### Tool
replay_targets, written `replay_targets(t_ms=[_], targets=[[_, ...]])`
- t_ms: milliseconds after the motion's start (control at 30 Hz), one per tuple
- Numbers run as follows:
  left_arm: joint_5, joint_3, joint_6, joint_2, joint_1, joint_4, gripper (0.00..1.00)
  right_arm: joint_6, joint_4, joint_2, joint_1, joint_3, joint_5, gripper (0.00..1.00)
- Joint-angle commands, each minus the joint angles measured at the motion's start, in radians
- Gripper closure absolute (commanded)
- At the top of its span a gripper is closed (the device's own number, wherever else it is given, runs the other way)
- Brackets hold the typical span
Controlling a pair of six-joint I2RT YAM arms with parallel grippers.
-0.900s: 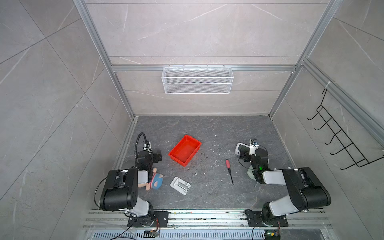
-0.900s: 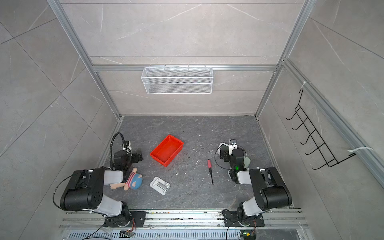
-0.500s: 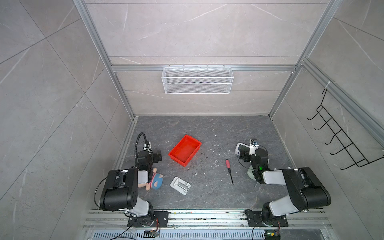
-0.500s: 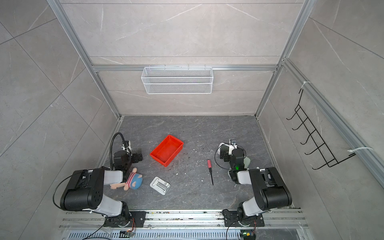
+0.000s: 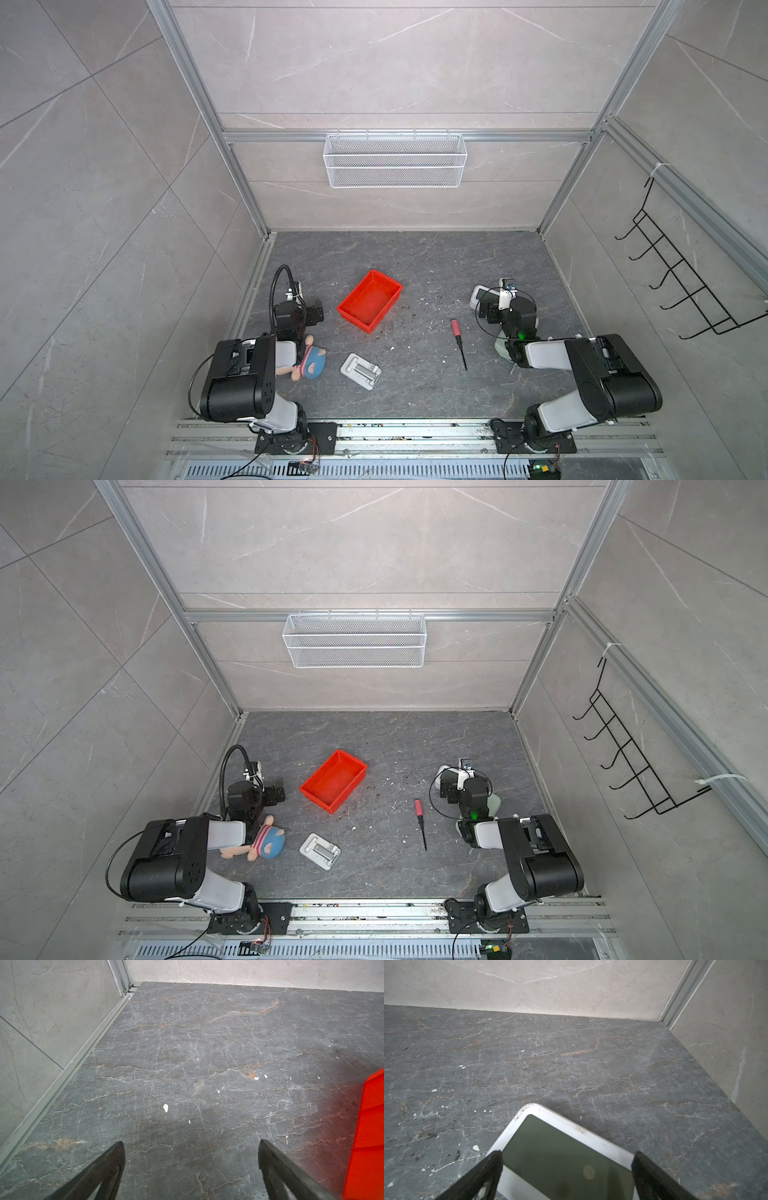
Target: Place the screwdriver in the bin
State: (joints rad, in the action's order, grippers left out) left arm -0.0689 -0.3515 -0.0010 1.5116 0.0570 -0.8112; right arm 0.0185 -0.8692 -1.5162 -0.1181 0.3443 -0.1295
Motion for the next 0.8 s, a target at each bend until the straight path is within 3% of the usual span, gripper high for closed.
replay_targets(t_ms=[0,167,400,567,767], targets=[[0.012,-0.010,-0.014,-0.012,0.004,-0.030,0.00,-0.015,-0.012,-0.001,0.002,0.015,0.009,0.01],[-0.011,0.006,-0.014,-0.068,0.000,-0.018,0.00,0.003,0.016,0.053,0.000,0.004,0.046,0.01],[-0.038,-0.016,-0.002,-0.256,-0.025,0.164,0.00,0.004,0.176,0.274,0.000,-0.015,0.031,0.01],[0.049,-0.065,0.010,-0.389,-0.045,0.286,0.00,-0.003,0.435,0.440,0.000,0.049,0.069,0.01],[0.239,-0.141,0.110,-0.512,-0.080,0.475,0.00,-0.062,0.651,0.502,0.000,0.143,0.130,0.01]])
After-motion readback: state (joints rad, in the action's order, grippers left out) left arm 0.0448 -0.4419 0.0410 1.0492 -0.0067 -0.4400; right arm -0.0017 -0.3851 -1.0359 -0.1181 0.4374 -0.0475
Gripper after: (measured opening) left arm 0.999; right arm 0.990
